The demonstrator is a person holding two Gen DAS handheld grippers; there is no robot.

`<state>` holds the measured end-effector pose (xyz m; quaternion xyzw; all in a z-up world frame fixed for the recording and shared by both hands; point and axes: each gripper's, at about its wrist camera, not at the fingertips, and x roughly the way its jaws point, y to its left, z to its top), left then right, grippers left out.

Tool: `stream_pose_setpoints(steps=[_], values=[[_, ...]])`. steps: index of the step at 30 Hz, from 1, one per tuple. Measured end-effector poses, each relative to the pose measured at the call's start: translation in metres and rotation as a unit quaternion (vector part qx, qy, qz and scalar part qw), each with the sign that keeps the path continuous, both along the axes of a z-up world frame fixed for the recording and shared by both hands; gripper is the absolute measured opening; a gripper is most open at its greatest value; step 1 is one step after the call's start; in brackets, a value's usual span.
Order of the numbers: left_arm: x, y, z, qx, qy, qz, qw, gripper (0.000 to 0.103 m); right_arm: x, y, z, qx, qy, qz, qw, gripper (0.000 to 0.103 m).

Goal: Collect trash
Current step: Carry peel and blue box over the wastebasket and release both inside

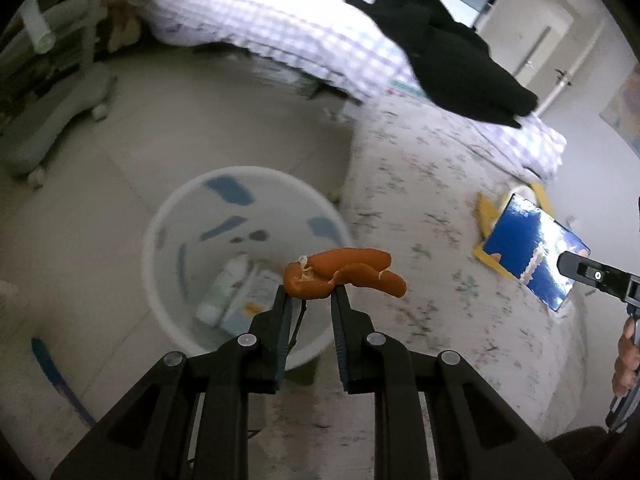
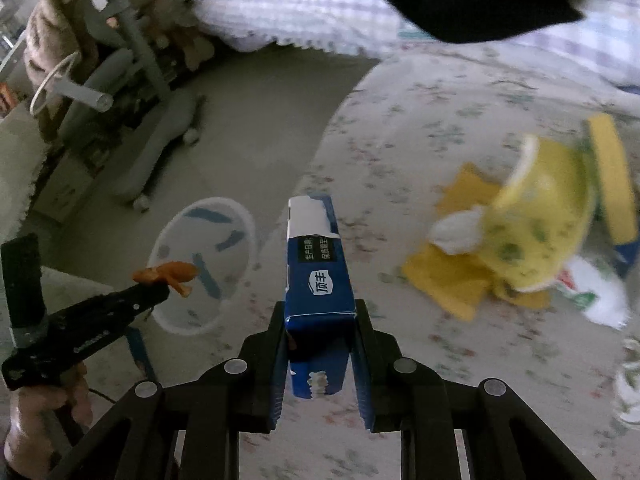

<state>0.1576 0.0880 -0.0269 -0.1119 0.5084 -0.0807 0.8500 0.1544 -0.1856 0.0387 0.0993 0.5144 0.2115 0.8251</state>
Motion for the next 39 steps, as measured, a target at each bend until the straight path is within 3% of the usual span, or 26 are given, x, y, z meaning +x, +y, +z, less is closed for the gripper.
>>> stream_pose_setpoints(steps=[7, 9, 10, 11, 16, 22, 31, 33, 35, 39], values=[[0.004, 0.027, -0.006, 0.003, 0.006, 0.034, 0.9994, 0.023, 0.018, 0.044, -0.010, 0.021, 0.015, 0.020, 0.999, 0.025], [0.006, 0.031, -0.010, 0.007, 0.025, 0.035, 0.9990, 0.046, 0.022, 0.054, -0.012, 0.023, 0.017, 0.024, 0.999, 0.025], [0.006, 0.034, -0.013, 0.010, 0.033, 0.042, 0.9985, 0.068, 0.025, 0.061, -0.015, 0.023, 0.019, 0.027, 0.999, 0.025], [0.004, 0.038, -0.013, 0.017, 0.030, 0.051, 0.9981, 0.077, 0.026, 0.065, -0.016, 0.023, 0.020, 0.028, 0.999, 0.026], [-0.004, 0.055, -0.012, 0.039, 0.028, 0.066, 0.9967, 0.079, 0.033, 0.088, -0.029, 0.020, 0.036, 0.034, 0.999, 0.026], [-0.018, 0.079, -0.008, 0.049, 0.018, 0.079, 0.9955, 0.090, 0.037, 0.118, -0.040, 0.010, 0.046, 0.047, 0.998, 0.026], [-0.032, 0.094, -0.001, 0.050, 0.003, 0.086, 0.9950, 0.094, 0.039, 0.146, -0.049, 0.003, 0.051, 0.055, 0.997, 0.029], [-0.034, 0.095, 0.001, 0.045, 0.000, 0.085, 0.9954, 0.095, 0.039, 0.146, -0.049, -0.001, 0.050, 0.051, 0.997, 0.037], [-0.035, 0.095, 0.003, 0.046, -0.003, 0.084, 0.9954, 0.097, 0.038, 0.145, -0.047, 0.001, 0.047, 0.043, 0.998, 0.058], [-0.038, 0.095, 0.006, 0.044, -0.007, 0.083, 0.9955, 0.099, 0.034, 0.137, -0.040, -0.010, 0.036, 0.035, 0.999, 0.060]])
